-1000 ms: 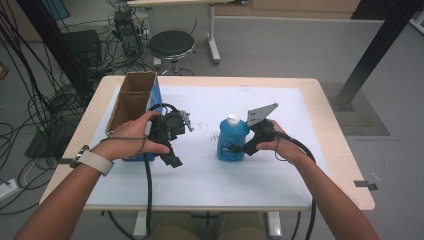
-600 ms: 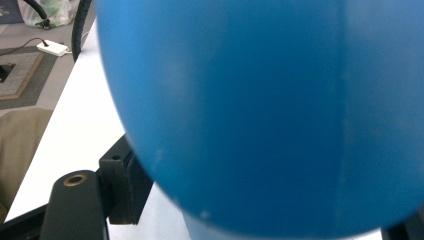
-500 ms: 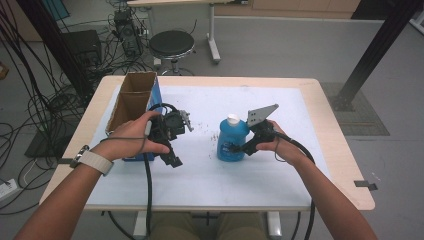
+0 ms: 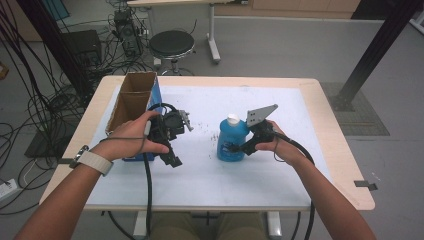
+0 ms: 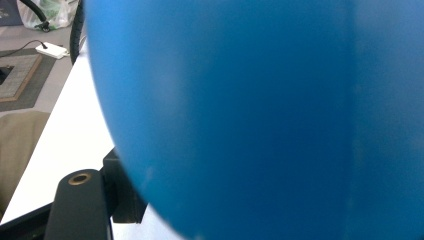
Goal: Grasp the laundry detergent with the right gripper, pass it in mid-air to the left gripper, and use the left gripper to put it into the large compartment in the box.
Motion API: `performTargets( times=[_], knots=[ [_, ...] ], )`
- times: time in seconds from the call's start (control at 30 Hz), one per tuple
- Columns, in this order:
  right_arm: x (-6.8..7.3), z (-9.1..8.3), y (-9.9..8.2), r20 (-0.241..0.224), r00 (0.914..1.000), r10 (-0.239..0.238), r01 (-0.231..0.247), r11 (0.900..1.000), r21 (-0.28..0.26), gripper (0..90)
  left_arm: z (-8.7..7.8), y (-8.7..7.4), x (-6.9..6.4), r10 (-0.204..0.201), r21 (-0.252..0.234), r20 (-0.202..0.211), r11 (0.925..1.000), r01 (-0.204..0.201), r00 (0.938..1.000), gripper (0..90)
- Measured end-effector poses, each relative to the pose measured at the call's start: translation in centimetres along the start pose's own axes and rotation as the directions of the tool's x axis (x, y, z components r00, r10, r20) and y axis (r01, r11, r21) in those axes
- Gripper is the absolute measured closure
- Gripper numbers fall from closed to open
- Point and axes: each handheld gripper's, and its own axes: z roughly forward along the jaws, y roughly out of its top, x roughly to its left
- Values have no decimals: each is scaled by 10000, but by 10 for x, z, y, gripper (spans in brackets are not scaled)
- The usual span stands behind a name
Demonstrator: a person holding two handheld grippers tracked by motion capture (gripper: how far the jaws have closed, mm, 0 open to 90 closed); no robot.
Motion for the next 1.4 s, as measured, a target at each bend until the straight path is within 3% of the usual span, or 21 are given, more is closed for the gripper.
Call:
performTargets(
  times=[1.1, 1.4],
  knots=[
    [-1, 6, -6, 32, 10000, 19, -17, 9992, -394, 320, 2, 0, 1, -75, 55, 22, 10000, 75, 10000, 107],
    [0, 9, -7, -73, 10000, -10, 7, 9991, -415, 382, 2, -1, 1, -91, 32, 15, 10000, 91, 10000, 107]
  ],
)
